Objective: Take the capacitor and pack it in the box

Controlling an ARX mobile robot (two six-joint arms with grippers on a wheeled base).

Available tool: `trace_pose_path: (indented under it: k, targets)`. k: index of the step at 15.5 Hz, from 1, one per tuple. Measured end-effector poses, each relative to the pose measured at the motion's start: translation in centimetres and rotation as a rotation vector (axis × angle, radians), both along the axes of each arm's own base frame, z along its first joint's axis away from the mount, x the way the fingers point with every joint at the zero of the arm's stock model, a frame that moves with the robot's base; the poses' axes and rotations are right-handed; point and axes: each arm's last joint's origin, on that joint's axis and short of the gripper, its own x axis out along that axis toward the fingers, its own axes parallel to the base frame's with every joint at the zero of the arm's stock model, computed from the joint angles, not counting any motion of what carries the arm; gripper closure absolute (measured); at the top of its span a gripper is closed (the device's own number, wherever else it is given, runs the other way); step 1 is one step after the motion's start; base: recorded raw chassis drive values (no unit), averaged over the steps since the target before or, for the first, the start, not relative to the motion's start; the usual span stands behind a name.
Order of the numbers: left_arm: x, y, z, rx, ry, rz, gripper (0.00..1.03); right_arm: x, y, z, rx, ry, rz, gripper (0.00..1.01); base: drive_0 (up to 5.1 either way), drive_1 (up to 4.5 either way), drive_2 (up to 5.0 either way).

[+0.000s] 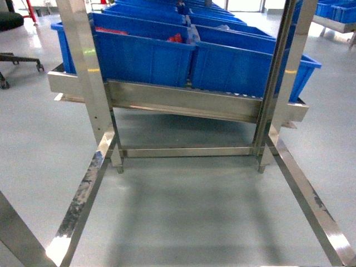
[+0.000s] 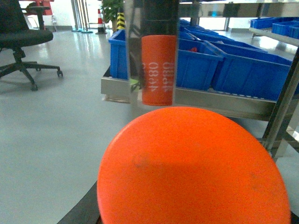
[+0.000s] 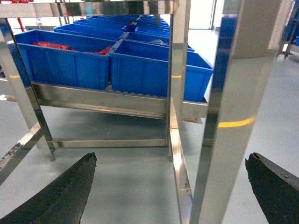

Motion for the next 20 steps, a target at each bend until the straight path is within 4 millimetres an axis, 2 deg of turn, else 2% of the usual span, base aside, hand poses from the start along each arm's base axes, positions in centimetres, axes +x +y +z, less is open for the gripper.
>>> trace_pose_path:
  k: [13,20]
  targets:
    - [0.00,0.00,0.00,0.000,0.000,0.000,0.59,0.00,0.00,0.00,0.000,0.000,0.000,0.03,0.0,0.00,0.0]
    - [0.00,0.00,-0.01,0.000,0.001,0.000,0.59,0.00,0.00,0.00,0.000,0.000,0.001,0.03,-4.9,2.46,2.5]
